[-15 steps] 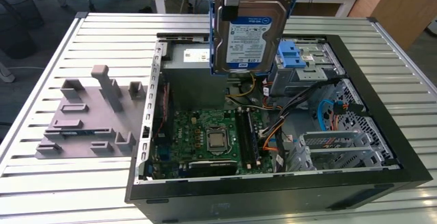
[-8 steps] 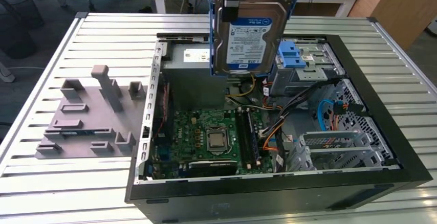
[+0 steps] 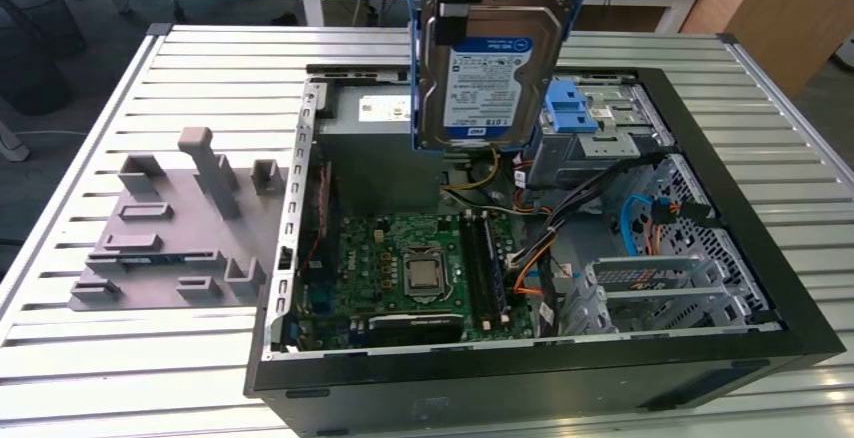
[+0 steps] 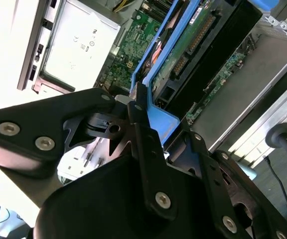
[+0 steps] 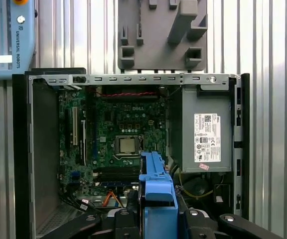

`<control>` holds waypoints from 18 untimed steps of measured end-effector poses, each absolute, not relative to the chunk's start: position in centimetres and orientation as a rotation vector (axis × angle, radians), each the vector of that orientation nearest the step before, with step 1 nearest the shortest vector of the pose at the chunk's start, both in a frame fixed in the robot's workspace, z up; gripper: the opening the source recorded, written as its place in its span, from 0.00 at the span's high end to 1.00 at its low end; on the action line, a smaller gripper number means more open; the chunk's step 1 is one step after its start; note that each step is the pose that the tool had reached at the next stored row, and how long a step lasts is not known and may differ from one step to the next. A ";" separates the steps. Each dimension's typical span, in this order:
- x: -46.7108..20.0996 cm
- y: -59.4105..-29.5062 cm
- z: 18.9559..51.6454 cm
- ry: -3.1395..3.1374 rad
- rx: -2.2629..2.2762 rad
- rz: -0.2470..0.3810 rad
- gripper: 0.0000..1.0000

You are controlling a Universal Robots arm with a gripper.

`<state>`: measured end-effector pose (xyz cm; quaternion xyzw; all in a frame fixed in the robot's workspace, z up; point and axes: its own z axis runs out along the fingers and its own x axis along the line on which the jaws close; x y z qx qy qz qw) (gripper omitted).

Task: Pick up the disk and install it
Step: 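Insert the disk into the insertion slot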

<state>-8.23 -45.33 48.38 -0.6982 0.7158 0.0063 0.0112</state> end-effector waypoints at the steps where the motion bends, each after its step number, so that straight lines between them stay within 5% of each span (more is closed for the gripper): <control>1: -8.2 -45.4 48.4 2.233 -2.178 0.020 0.64; 18: -8.2 -47.8 48.3 2.233 -2.178 0.020 0.64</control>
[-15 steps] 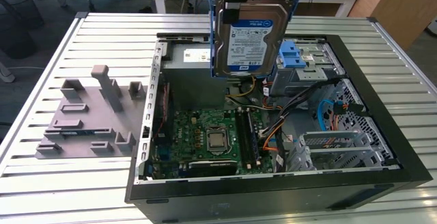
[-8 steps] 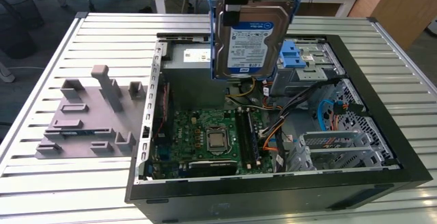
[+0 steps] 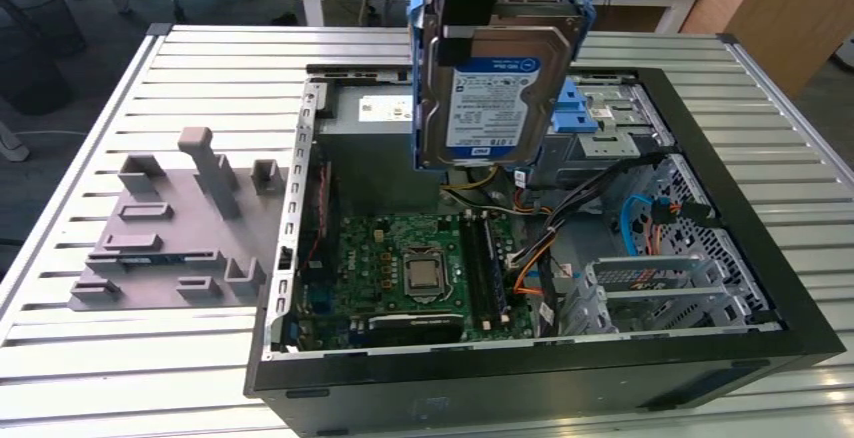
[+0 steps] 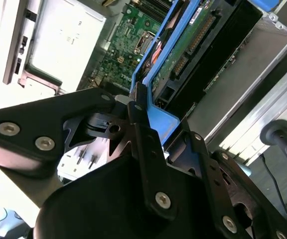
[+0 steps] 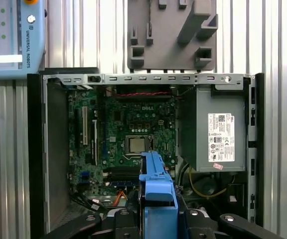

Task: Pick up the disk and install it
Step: 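Insert the disk into the insertion slot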

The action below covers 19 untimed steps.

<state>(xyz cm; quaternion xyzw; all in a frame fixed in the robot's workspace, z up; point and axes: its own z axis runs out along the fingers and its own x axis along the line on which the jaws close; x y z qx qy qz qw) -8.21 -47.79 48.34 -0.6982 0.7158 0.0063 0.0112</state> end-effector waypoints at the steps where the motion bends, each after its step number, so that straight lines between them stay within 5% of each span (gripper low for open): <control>1: -8.2 -48.1 48.3 2.233 -2.178 0.020 0.64; 19: -7.9 -51.0 48.3 2.242 -2.182 0.034 0.64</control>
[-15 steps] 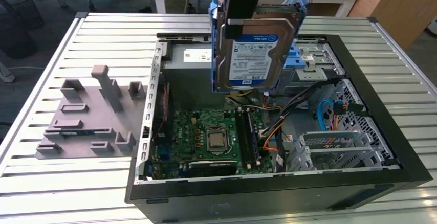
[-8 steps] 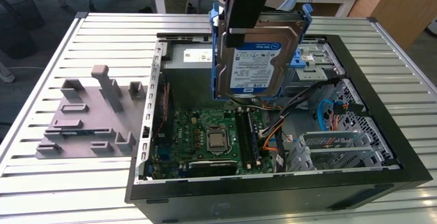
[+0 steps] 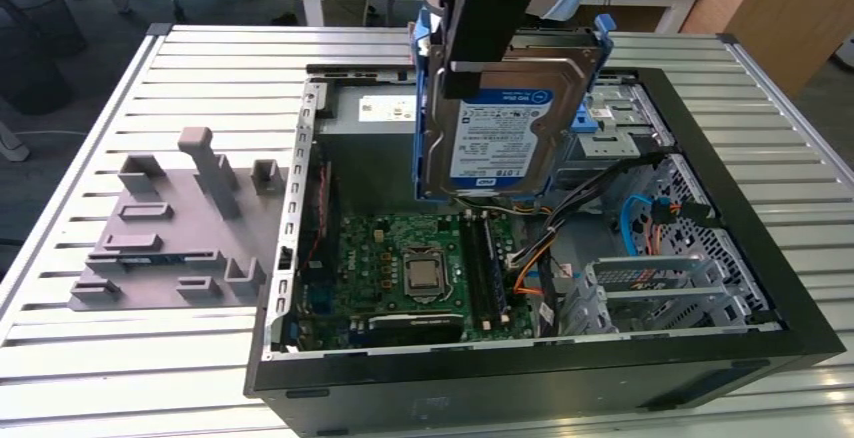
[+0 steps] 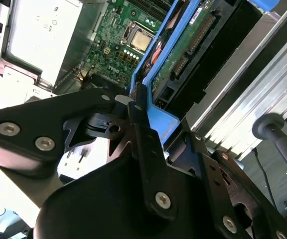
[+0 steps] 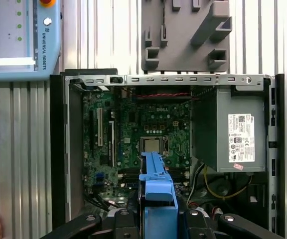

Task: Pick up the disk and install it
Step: 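Insert the disk into the insertion slot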

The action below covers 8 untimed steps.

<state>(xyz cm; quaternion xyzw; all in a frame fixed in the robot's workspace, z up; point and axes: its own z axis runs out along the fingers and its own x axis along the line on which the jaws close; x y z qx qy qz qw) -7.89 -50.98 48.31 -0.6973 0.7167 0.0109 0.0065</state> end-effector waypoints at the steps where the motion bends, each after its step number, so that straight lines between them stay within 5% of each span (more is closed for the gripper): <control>1: -7.9 -51.1 48.3 2.243 -2.181 0.034 0.64; 8: -7.0 -51.8 48.2 2.244 -2.180 0.034 0.64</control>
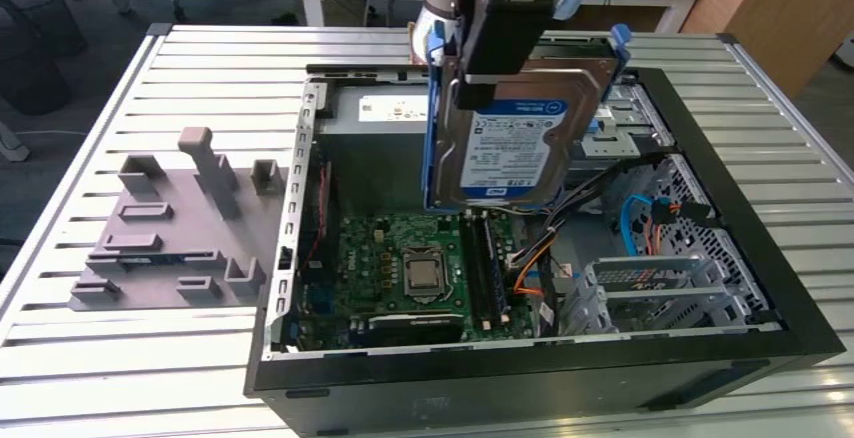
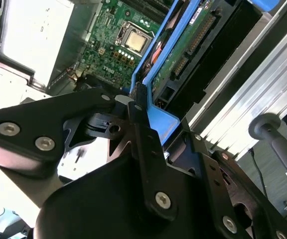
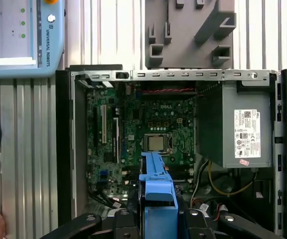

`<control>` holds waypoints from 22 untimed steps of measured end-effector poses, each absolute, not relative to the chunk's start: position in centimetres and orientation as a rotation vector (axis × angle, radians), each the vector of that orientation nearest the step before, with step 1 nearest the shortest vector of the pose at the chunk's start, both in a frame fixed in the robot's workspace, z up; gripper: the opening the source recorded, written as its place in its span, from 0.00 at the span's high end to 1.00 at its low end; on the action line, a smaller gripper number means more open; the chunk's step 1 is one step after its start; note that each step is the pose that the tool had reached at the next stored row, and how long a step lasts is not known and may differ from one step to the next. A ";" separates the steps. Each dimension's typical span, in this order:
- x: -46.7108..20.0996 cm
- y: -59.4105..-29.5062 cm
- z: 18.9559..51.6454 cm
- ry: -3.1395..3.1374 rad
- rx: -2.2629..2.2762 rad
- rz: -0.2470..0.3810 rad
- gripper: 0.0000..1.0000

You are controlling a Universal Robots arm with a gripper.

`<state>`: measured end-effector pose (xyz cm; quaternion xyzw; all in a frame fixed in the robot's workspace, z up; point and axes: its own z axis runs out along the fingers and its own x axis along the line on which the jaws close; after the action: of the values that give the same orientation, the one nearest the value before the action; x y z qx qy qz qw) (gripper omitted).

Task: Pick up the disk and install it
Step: 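Insert the disk into the insertion slot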

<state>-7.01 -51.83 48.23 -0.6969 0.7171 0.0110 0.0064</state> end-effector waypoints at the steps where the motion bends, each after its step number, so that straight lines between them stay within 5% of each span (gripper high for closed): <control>1: -6.7 -51.8 48.2 2.244 -2.181 0.034 0.64; 22: -4.6 -54.3 47.6 2.244 -2.181 0.035 0.64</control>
<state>-4.65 -54.30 47.59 -0.6968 0.7171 0.0111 0.0062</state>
